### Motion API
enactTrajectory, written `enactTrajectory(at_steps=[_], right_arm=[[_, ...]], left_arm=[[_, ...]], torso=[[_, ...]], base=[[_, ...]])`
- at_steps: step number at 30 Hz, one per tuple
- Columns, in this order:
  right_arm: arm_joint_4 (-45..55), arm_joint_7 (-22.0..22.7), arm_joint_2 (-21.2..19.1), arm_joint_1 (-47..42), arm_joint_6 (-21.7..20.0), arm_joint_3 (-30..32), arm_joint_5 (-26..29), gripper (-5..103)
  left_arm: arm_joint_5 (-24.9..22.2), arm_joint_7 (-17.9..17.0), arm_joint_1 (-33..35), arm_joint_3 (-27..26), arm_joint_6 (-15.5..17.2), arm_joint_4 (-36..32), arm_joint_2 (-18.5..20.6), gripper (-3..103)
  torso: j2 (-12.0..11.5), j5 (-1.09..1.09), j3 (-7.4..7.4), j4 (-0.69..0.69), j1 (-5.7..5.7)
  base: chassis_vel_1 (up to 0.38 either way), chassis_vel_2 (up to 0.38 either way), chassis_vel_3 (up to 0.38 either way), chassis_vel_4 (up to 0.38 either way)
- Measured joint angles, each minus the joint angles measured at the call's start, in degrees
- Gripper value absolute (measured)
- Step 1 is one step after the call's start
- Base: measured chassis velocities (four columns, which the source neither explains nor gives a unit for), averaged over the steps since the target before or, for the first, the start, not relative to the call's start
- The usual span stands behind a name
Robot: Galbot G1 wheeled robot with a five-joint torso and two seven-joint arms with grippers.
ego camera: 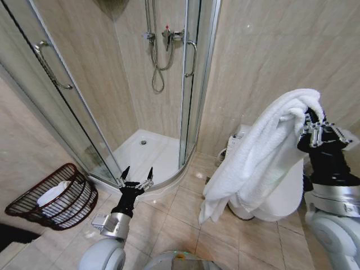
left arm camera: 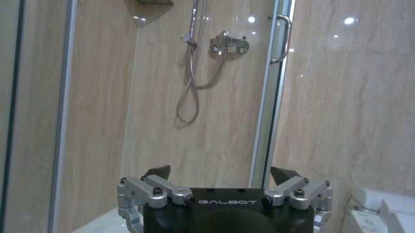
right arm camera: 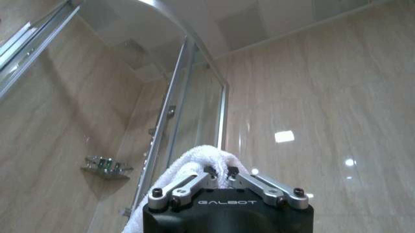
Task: Discard the used towel into the hamper.
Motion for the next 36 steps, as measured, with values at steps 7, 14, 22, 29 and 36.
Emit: enactTrajectory(at_steps=[7,14,22,29,36], right_arm=[[0.0,-0.2,-0.1,-0.8,0.4,3.2,2.5,4],[0.0,-1.0,2.1,-1.1,0.6,-0.5,-0.7,4],[0.0,-0.1,1.9,-0.9,0.8,2.9,2.0,4],[0.0,0.0,-1.1,-2.2,0.4,12.9,9.6,4],[0.0,0.0,-0.1,-3.5,1.1,9.8,5.8,4]], left_arm=[[0.0,0.0,0.0,0.0,0.0,0.0,0.0,100],[0.0,0.0,0.0,0.0,0.0,0.0,0.0,100],[0.0,0.0,0.0,0.0,0.0,0.0,0.0,100],[0.0,0.0,0.0,0.0,0.0,0.0,0.0,100],[0.0,0.0,0.0,0.0,0.0,0.0,0.0,100]], torso=[[1.8,-0.02,0.95,-0.02,0.79],[3.7,0.0,2.09,-0.01,1.62],[5.6,0.02,3.16,-0.01,2.4],[7.3,0.0,4.04,-0.03,3.2],[9.2,0.0,5.14,0.0,4.05]], base=[[0.0,0.0,0.0,0.0],[0.0,0.0,0.0,0.0],[0.0,0.0,0.0,0.0],[0.0,0.0,0.0,0.0],[0.0,0.0,0.0,0.0]])
